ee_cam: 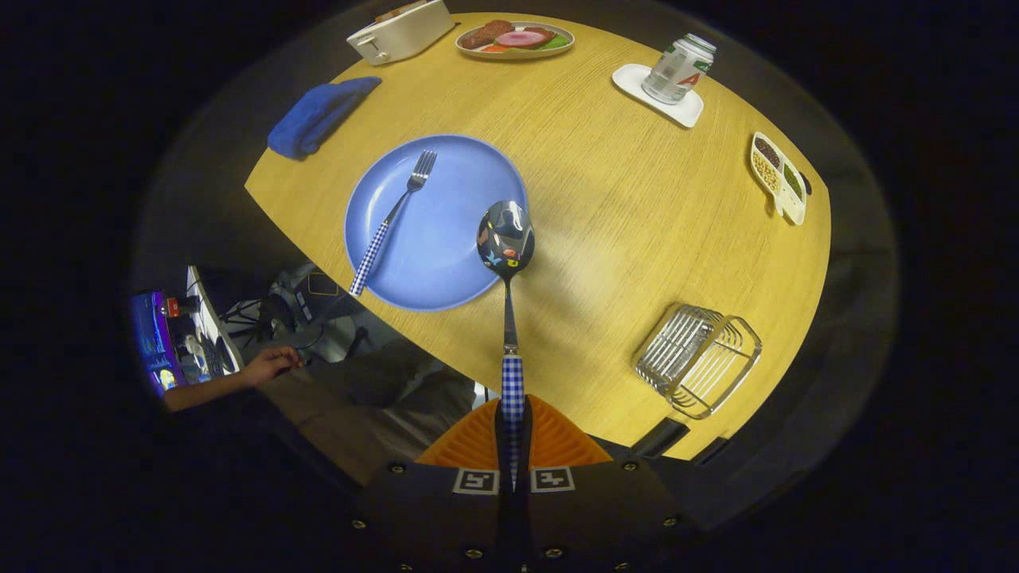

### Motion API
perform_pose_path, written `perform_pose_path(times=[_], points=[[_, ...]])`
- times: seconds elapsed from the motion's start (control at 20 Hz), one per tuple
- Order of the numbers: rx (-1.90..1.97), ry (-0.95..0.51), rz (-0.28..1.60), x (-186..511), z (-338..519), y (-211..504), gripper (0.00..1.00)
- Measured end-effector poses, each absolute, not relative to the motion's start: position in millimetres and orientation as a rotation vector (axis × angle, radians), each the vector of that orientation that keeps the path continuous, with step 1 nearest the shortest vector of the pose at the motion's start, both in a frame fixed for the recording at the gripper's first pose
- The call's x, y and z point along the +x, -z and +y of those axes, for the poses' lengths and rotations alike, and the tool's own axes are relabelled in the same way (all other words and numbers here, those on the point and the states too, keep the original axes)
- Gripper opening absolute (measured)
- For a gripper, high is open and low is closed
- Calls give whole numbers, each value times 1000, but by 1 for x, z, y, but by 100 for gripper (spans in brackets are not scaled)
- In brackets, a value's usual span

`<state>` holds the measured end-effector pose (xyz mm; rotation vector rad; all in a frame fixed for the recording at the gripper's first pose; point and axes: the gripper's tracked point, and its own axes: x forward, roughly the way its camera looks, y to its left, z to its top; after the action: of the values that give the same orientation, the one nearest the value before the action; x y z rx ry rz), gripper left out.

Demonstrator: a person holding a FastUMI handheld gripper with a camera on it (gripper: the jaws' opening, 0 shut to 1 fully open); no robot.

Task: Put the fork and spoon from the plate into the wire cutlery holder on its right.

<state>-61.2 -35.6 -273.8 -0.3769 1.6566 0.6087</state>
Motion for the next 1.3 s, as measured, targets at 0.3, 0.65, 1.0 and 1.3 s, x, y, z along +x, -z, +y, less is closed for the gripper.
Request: perform_pose_path(times=[0.3,0.65,1.0,1.3], points=[[-448,-575,1714,-76,-103,248,0],[-403,-504,1796,-83,-156,237,0],[-395,-446,1838,-74,-189,232,0],[-391,-427,1890,-61,-199,240,0]])
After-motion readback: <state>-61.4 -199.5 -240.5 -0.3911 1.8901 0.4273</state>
